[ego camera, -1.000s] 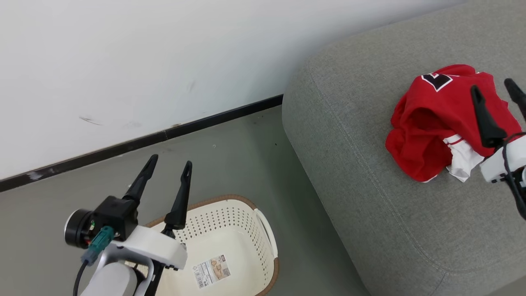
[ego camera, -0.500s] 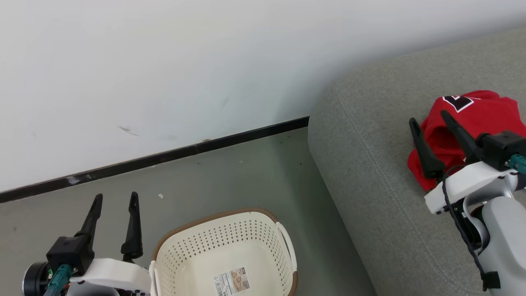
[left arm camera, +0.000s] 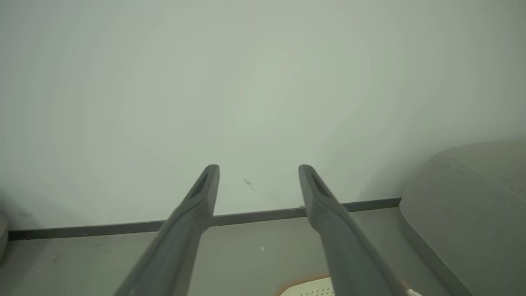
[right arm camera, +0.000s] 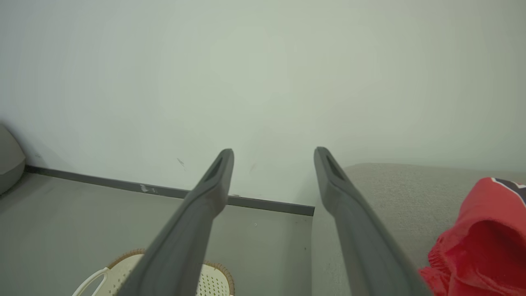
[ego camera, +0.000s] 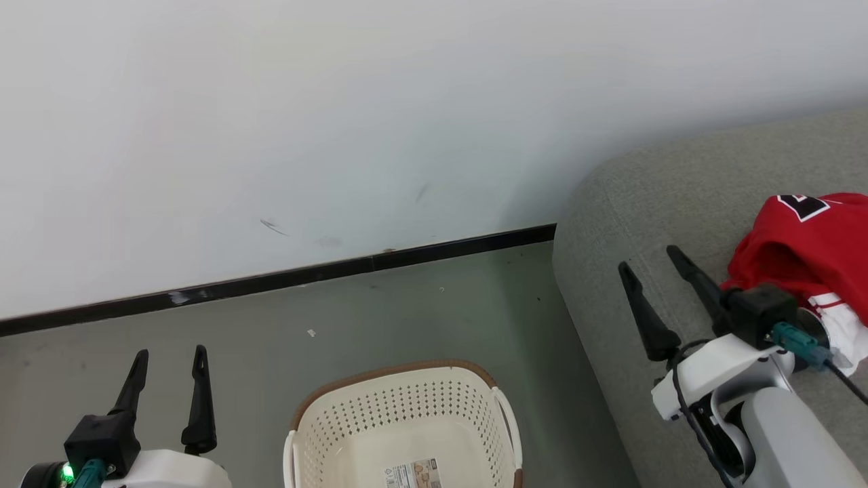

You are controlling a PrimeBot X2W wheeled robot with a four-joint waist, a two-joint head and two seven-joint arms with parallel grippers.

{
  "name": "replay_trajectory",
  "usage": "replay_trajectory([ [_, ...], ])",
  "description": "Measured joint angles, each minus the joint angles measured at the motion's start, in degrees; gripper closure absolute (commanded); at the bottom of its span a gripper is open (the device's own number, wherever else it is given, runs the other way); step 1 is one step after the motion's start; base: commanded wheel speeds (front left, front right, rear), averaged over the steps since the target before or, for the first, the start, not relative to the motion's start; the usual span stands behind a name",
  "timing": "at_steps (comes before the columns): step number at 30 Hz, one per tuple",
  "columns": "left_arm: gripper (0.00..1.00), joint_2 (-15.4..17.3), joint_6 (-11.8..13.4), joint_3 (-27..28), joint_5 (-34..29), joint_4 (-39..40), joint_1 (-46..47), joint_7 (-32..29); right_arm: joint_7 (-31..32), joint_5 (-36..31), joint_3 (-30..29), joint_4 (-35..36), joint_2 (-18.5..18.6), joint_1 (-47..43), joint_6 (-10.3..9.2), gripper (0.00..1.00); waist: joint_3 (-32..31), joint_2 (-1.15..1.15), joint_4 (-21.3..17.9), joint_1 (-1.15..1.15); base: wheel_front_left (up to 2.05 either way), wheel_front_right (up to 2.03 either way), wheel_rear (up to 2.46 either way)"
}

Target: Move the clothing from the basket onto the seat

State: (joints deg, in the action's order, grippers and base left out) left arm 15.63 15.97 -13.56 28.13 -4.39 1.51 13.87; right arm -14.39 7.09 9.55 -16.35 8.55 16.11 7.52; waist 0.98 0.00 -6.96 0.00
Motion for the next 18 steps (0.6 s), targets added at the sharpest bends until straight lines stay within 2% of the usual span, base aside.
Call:
replay_trajectory([
  [11,0.0,-0.5,-0.5,-1.4,-0.1,-1.9,-1.0,0.3,0.0,-3.7,-3.2,3.2,-4.2,-7.8,0.01,0.0,-2.2,0.0,3.6,0.0,0.0,0.0,0.0],
  [18,0.0,-1.1,-1.1,-2.5,-0.1,-2.9,-1.0,0.3,0.0,-4.9,-5.3,5.0,-5.1,-12.4,0.0,0.0,-3.3,0.0,5.2,0.0,0.0,0.0,0.0],
])
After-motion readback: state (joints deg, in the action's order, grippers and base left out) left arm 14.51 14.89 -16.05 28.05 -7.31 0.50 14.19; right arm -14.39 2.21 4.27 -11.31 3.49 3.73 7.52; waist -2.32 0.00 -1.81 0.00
